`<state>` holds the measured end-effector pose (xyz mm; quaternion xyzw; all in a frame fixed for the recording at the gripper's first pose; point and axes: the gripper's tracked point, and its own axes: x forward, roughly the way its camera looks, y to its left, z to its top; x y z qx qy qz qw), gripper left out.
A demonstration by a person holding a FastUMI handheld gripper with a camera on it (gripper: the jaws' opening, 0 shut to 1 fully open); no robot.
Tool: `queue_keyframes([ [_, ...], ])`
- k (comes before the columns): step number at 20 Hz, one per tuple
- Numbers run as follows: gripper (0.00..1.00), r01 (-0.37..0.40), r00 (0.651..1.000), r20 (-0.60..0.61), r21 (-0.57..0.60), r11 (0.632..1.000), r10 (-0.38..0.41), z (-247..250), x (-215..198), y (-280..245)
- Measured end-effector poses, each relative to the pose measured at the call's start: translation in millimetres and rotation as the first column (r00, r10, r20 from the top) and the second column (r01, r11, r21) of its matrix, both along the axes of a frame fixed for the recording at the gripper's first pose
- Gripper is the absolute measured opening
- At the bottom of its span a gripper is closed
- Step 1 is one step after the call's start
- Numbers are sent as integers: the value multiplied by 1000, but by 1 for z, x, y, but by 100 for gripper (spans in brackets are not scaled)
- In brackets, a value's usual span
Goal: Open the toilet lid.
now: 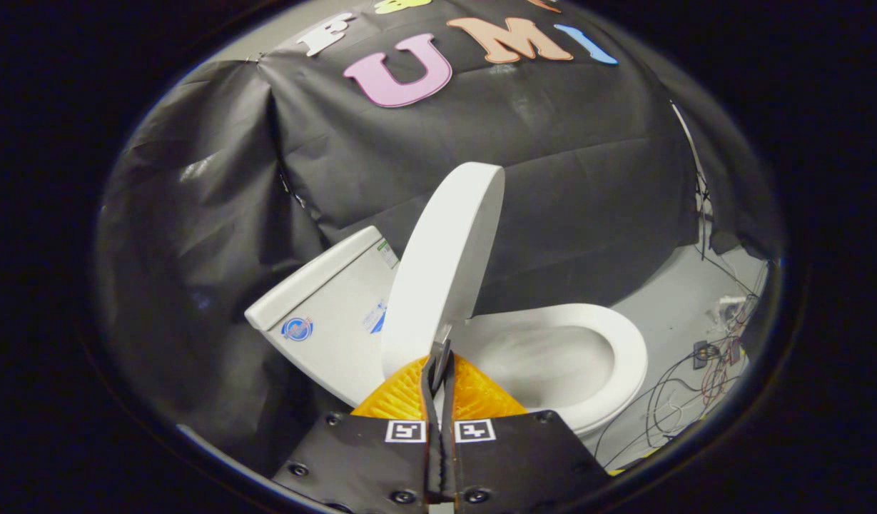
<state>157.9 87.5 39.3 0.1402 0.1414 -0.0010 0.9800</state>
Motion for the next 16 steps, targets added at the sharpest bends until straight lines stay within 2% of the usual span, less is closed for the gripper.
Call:
queue_keyframes([
  [14, 1, -21, 999, 41, -99, 995, 25, 16, 9, 17],
  [16, 0, -35, 999, 31, -145, 989, 40, 18, 13, 26],
])
